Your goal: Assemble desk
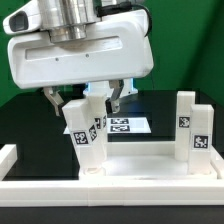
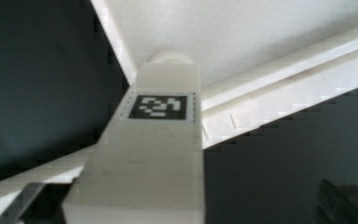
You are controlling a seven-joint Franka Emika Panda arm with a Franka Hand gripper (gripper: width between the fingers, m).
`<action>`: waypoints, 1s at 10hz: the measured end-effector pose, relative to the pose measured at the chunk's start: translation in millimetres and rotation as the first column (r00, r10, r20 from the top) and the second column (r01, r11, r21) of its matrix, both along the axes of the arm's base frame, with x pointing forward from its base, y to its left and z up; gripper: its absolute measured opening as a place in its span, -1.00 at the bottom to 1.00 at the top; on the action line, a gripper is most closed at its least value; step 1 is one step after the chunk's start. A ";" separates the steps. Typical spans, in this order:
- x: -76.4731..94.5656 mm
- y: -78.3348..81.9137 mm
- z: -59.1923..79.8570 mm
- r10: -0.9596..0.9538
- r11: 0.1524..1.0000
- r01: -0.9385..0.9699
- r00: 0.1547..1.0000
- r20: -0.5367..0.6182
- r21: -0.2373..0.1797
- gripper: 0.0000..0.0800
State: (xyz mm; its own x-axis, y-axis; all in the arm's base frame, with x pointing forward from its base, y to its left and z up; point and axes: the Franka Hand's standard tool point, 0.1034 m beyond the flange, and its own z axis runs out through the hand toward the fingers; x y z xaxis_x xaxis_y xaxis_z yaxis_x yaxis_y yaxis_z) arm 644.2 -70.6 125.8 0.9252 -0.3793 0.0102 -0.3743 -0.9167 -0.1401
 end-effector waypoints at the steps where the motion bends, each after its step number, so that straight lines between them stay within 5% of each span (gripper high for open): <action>1: 0.0 0.0 -0.1 0.000 1.000 0.000 1.000 0.000 0.000 0.31; 2: 0.0 0.2 -0.1 -0.035 0.999 0.035 0.999 -0.004 0.003 -0.03; 3: 0.0 0.2 -0.2 -0.106 0.994 0.106 0.994 -0.014 0.007 -0.03; 4: -0.2 0.3 -0.5 -0.187 0.982 0.187 0.982 -0.026 0.011 -0.28; 7: -0.6 -1.2 -1.8 -0.374 0.927 0.375 0.926 -0.053 0.013 -0.28; 10: -3.8 0.1 -2.5 -0.745 0.664 0.748 0.662 -0.083 0.005 -0.28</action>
Offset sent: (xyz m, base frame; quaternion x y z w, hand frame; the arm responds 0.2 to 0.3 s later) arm 0.0000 0.0000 0.0000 0.0000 0.0000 0.1938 0.9810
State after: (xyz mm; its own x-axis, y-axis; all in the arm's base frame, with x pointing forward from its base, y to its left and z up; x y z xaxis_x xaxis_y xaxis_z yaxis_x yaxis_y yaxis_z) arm 640.4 -70.5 123.4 0.3295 -0.9417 -0.0687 -0.9404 -0.3208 -0.1125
